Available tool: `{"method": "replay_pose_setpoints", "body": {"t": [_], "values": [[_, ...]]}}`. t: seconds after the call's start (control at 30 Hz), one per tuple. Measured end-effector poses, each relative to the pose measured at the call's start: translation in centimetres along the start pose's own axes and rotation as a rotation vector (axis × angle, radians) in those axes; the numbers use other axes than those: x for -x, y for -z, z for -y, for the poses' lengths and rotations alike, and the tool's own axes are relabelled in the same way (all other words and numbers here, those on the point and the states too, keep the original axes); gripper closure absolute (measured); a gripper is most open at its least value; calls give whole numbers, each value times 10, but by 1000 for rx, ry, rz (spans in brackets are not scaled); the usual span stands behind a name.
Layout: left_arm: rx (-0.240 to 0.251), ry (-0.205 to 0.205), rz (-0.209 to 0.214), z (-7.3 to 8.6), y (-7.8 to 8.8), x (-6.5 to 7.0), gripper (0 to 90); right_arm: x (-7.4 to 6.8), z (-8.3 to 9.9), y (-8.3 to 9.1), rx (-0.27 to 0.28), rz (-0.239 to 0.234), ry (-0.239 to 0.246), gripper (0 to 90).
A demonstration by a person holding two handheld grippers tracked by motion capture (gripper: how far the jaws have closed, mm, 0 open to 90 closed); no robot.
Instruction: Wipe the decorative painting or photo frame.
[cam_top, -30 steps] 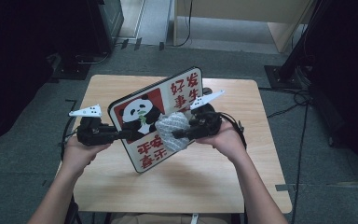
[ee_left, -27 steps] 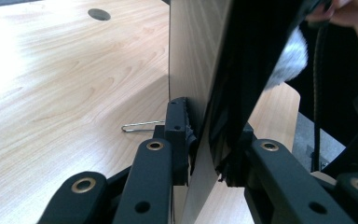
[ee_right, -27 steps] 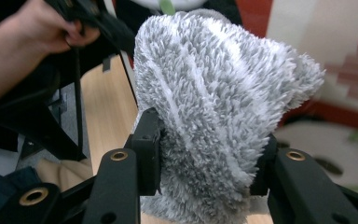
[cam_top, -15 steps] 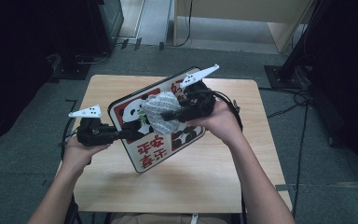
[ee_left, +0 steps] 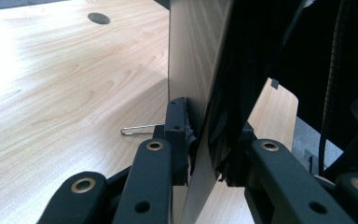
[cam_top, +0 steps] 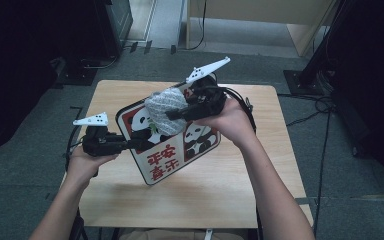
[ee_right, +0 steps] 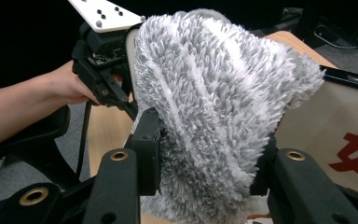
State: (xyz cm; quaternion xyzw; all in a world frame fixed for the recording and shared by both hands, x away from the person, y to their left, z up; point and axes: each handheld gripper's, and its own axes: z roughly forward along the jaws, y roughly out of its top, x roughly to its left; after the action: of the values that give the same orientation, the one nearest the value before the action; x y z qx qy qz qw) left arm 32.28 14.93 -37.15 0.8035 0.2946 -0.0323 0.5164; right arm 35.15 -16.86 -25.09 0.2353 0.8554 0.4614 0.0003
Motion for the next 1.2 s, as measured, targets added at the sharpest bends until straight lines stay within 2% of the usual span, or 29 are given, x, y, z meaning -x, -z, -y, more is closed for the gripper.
{"method": "replay_pose_setpoints", "body": {"t": [0.7,1.2], "values": [[1,-5,-1,0,0,0,766,3,6,-6,-19,-1,-9,589],[0,-7,2,0,0,0,766,7,24,-16,-29,-15,-25,589]]}}
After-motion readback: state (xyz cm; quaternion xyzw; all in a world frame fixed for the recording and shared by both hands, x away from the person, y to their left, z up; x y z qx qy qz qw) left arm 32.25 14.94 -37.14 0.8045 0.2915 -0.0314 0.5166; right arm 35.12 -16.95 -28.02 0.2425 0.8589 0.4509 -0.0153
